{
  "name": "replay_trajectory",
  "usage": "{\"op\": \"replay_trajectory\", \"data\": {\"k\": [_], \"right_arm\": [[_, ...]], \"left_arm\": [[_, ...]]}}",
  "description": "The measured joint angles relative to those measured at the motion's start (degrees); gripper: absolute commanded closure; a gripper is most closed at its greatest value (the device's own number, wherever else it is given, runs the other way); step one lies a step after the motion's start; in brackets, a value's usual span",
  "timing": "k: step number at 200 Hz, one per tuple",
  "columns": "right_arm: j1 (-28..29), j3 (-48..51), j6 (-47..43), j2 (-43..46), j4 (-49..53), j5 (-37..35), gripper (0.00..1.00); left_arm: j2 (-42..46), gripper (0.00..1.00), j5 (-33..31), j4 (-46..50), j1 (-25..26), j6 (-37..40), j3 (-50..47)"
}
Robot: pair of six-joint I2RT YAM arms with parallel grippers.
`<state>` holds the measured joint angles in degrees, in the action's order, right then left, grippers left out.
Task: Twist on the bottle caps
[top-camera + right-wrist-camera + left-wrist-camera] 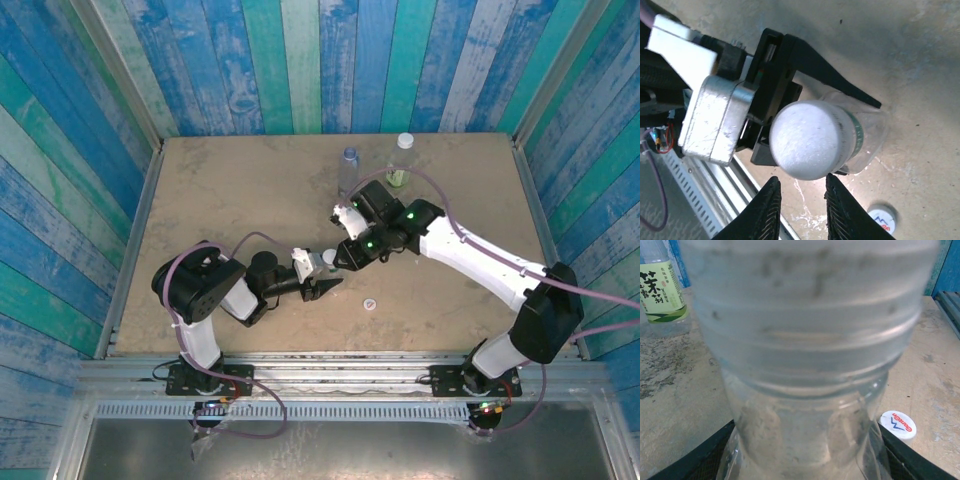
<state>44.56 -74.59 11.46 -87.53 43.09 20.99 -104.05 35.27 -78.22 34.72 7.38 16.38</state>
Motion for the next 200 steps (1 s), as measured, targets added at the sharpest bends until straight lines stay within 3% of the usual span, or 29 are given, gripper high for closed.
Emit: {"op": "replay_trajectory", "data": {"k": [77,99,151,200], "right_arm": [[-1.7,-2.8,-3.8,-0.7,0.1,-1.4,0.43],[-1.9,-4.6,-4.8,-2.6,-0.3,-1.6,0.61],[-2.0,-5.9,-4.6,-6.3,-0.3,0.5,0.69],[-2.6,-2.3,-3.0,-3.7,-1.7,3.2,0.72]], "left_arm": [[0.0,0.39,0.0,0.0,0.0,-0.2,0.0],[0.0,0.39,-0.2,0.0,0.0,-0.2,0.0],[0.0,0.39,-0.2,0.0,0.0,-0.2,0.0],[0.1,0.39,-0.2,0.0,0.0,-0.1,-0.2]]}}
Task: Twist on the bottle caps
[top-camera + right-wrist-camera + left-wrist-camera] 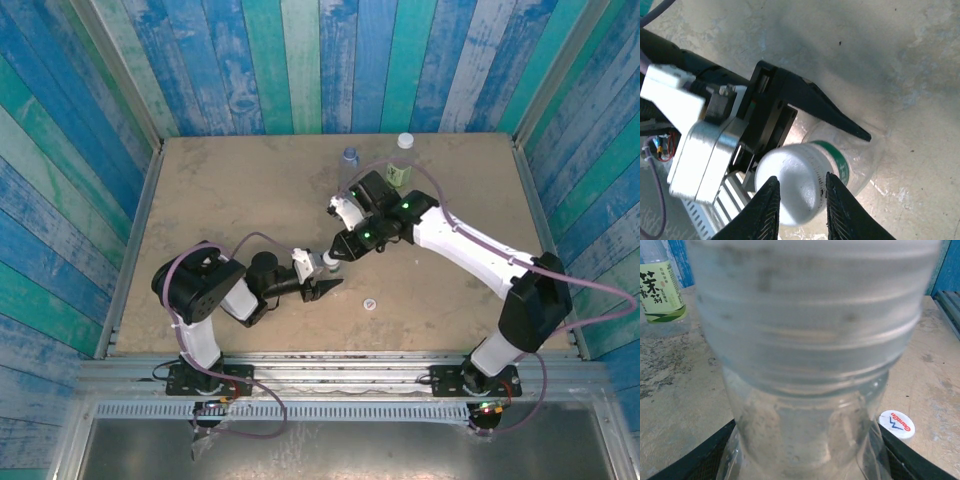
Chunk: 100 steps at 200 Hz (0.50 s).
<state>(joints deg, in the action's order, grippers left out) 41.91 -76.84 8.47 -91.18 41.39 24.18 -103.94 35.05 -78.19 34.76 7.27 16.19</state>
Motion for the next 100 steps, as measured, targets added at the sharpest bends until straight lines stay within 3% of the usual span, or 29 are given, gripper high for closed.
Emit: {"op": "replay_trajectory", "data": {"k": [32,56,73,100], "right_arm": [[0.1,3.4,1.0,3.4,0.6,1.2,0.67],[0.4,3.8,0.2,5.2,1.2,1.0,0.50],[0.5,3.8,-1.9,6.7,1.1,0.0,0.32],[0.5,3.8,-8.3,9.6,0.4,-1.1,0.19]], "left_arm": [[0.0,0.39,0.0,0.0,0.0,0.0,0.0],[0.6,0.39,0.0,0.7,0.0,0.0,0.0],[2.2,0.39,0.0,3.2,0.0,0.2,0.0],[7.1,0.39,0.0,11.0,0.0,1.5,0.0]]}}
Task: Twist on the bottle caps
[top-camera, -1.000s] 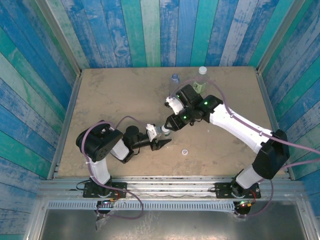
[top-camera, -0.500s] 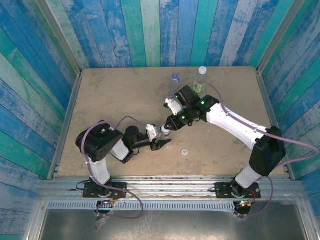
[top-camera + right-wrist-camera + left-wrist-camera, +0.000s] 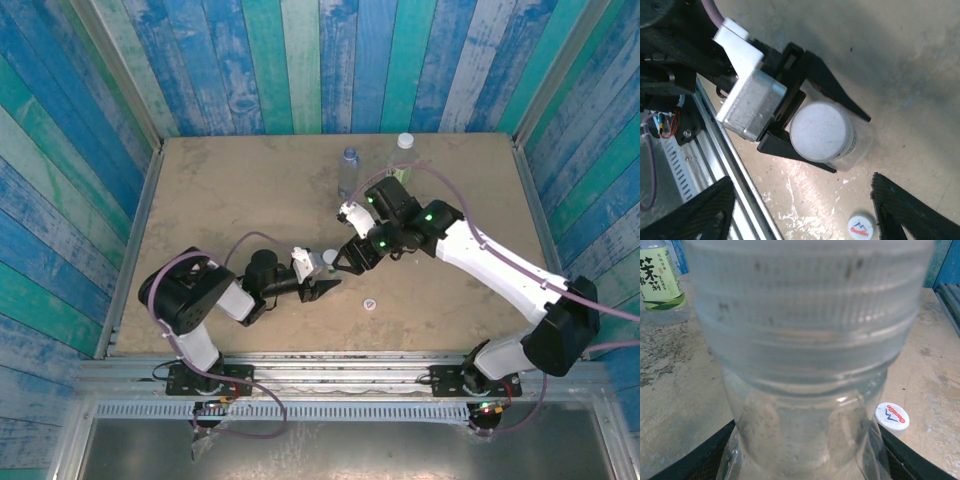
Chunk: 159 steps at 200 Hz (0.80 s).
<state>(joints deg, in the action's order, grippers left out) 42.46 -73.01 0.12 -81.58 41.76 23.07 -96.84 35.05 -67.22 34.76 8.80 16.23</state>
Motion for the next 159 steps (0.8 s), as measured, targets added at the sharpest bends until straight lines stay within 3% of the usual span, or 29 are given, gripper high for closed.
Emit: {"op": "replay_trajectory", "data": {"k": [20,83,159], "right_arm": [[0.0,0.0,-6.8,2.0,-0.5,-0.2,0.15],[0.1,-0.7,-27.0,4.5,-0.8,3.0,0.15],[2.0,-5.3,-33.2,-1.1,-0.7,3.3,0.39]], "left_arm": [[5.4,0.39,0.3,7.1,0.0,1.8,1.0],[18.8,0.39,2.6,24.4,0.0,6.9,7.2],[22.1,0.39,4.6,32.7,0.0,8.2,8.0]]}}
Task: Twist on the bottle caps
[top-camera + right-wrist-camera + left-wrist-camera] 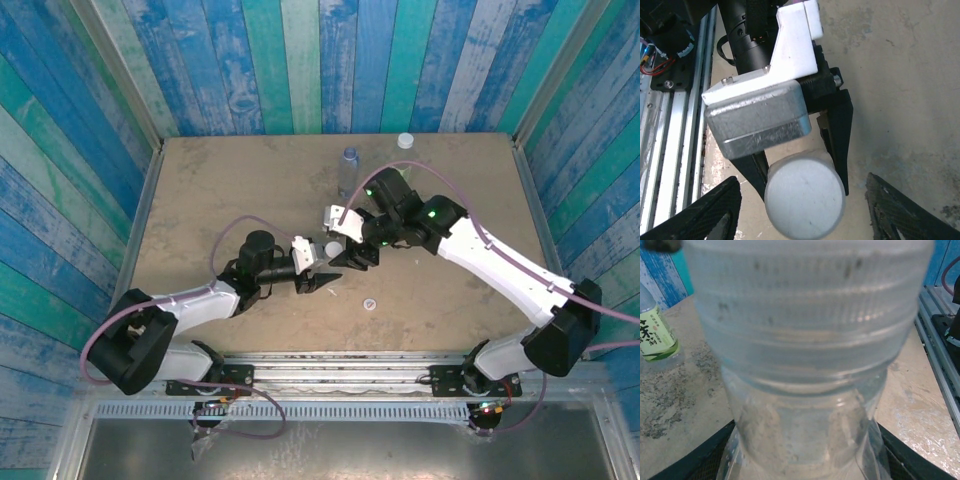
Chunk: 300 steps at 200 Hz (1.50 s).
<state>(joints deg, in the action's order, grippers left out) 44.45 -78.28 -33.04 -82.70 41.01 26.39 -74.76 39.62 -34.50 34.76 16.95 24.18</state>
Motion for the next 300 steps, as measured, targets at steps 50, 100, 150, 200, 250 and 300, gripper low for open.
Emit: {"op": "replay_trajectory", "data": {"k": [50,100,150,200,250,300], "right_arm": [[0.7,-0.1,-0.7,-1.3,0.1,0.5,0.56],[0.7,-0.3,-0.9,-1.3,0.3,0.0,0.66],[0.2,-0.4,0.5,-0.3,0.9,1.2,0.66],[-2.8,4.3,5.4,7.3,-6.6,8.2,0.67],[-3.4,7.6,8.6,9.6,-11.9,9.8,0.66],[-3.3,7.8,9.6,9.7,-11.8,10.1,0.39]], "left_arm": [[2.3,0.39,0.2,0.8,0.0,0.1,0.3],[2.5,0.33,0.6,1.0,0.1,-0.4,0.3],[3.5,0.17,0.4,-1.4,0.1,-2.3,0.3],[5.1,0.24,1.0,-6.3,0.2,-5.4,0.0],[5.2,0.45,2.4,-7.3,0.3,-6.5,-0.3],[5.2,0.46,2.8,-7.0,0.3,-6.5,-0.3]]}}
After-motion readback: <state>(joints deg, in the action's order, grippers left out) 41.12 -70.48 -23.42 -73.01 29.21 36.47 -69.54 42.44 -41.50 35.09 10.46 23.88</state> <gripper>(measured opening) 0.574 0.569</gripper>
